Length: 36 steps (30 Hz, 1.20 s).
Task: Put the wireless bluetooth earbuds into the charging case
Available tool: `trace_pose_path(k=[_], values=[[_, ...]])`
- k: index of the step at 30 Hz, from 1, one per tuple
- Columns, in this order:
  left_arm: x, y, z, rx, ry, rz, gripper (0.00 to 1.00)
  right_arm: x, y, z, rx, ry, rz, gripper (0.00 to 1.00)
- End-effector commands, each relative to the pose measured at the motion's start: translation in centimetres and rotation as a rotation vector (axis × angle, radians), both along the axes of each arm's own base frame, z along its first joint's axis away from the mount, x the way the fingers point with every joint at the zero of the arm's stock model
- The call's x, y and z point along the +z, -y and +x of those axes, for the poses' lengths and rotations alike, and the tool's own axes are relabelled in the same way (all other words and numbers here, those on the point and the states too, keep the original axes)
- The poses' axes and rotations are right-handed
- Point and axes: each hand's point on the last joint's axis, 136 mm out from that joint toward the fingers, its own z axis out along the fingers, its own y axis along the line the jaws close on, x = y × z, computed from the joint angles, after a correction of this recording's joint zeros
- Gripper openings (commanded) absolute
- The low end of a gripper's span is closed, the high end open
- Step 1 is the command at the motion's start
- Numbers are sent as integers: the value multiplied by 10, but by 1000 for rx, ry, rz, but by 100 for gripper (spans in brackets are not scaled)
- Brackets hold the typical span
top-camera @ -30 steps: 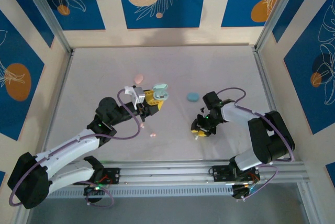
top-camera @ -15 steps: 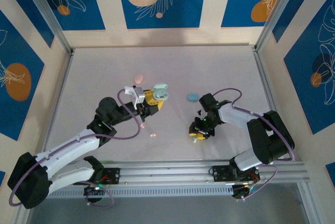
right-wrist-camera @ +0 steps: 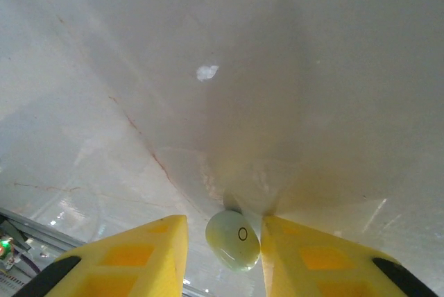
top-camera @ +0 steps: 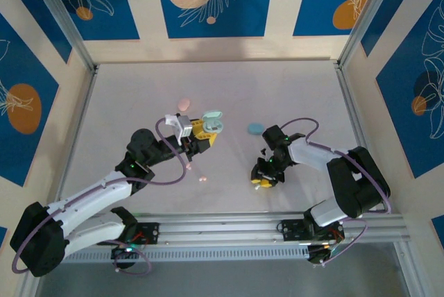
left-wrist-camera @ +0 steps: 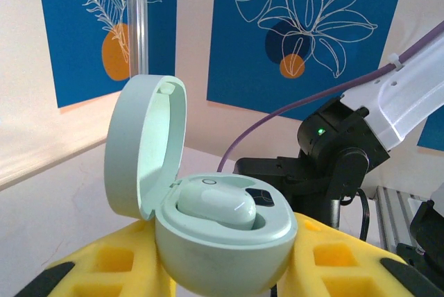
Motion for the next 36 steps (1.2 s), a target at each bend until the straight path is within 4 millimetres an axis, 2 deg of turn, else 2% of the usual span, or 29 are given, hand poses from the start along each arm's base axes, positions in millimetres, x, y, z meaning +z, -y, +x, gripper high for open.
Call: trace_pose_path(k=[1, 7, 9, 22, 26, 30, 34, 36], values=[[14, 0, -1, 0, 17, -31, 34, -3, 0, -4, 9, -26, -24, 32], [14, 0, -1, 0, 14, -31, 34, -7, -3, -2, 24, -26, -39, 30], [14, 0, -1, 0, 16, -31, 34, -8, -3, -2, 24, -26, -39, 26], [13, 2, 0, -3, 11, -27, 34, 9, -2, 8, 10, 51, -76, 22], [12, 2, 0, 0, 10, -27, 34, 8, 5, 13, -2, 73, -124, 22], [11, 2, 1, 2, 8, -24, 34, 9, 3, 18, -1, 78, -137, 22], [10, 1, 2, 10, 11, -16, 34, 19, 0, 24, -10, 117, -124, 23], [6, 2, 2, 9, 8, -3, 34, 32, -3, 29, -20, 156, -100, 23]])
